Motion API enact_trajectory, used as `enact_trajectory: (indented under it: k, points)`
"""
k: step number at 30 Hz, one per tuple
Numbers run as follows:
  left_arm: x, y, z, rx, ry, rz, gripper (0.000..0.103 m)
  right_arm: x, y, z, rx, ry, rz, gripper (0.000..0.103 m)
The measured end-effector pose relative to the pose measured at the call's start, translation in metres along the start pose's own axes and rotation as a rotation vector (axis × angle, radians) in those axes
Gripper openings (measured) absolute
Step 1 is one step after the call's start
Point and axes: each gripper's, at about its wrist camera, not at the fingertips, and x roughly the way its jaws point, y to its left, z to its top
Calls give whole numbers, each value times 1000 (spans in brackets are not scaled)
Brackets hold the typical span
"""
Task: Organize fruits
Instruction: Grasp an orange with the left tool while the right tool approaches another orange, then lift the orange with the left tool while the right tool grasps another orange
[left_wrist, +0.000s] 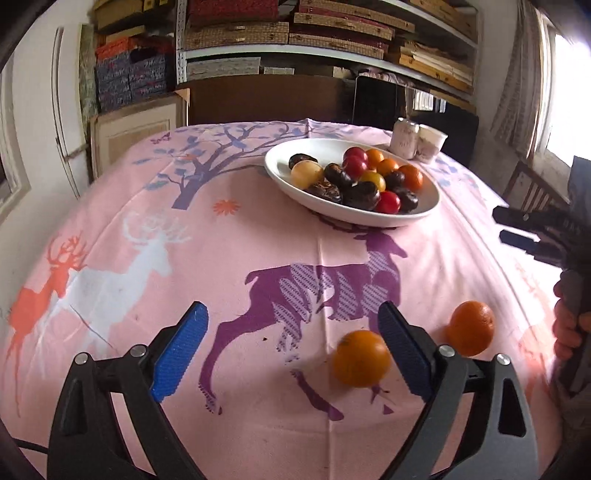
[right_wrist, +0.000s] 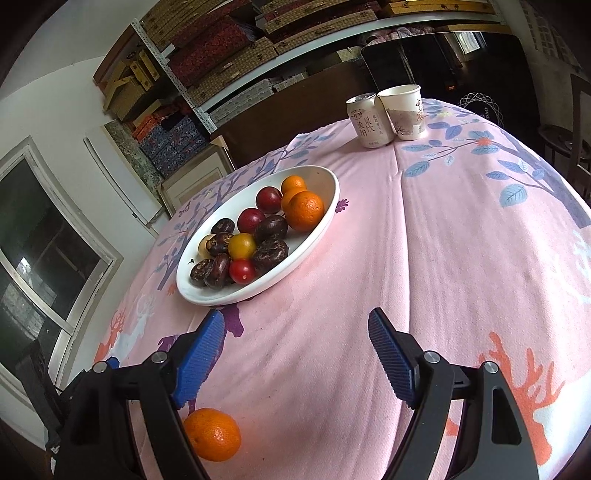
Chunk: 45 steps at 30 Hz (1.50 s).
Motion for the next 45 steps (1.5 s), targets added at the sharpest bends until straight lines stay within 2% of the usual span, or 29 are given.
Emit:
enact_trajectory:
  k: [2, 6, 11, 14, 18, 20, 27, 33, 37, 42, 45]
  points:
    - [0, -7, -2, 34, 12, -37, 91, 0, 0, 0, 1, 2, -1, 81]
    - [15, -33, -10, 162, 77, 1, 91, 0, 0, -1, 4, 9, -4, 81]
    - [22, -20, -8, 92, 103, -10, 89, 1, 0, -2, 3, 12, -4, 81]
    - [23, -16, -8, 75, 112, -19, 81, 1, 1, -2, 2, 18, -4, 81]
    - [22, -23, -10, 106, 113, -41, 69, 1, 2, -2, 1, 18, -4, 81]
    - [23, -27, -11, 124, 121, -52, 69, 2, 2, -2, 0, 21, -5, 81]
    - [27, -30, -15, 139, 162, -74, 40, 4, 4, -3, -15, 28, -6, 81]
    - [25, -17, -12, 76, 145, -62, 38, 4, 11, -5, -46, 33, 4, 81]
    - [24, -3, -8, 12, 128, -33, 38, -2, 28, -22, -133, 51, 14, 81]
    - [24, -6, -8, 33, 131, -21, 38, -7, 63, -61, -337, 91, -21, 81]
    - [26, -7, -9, 38, 139, -19, 38, -5, 81, -73, -443, 113, -34, 81]
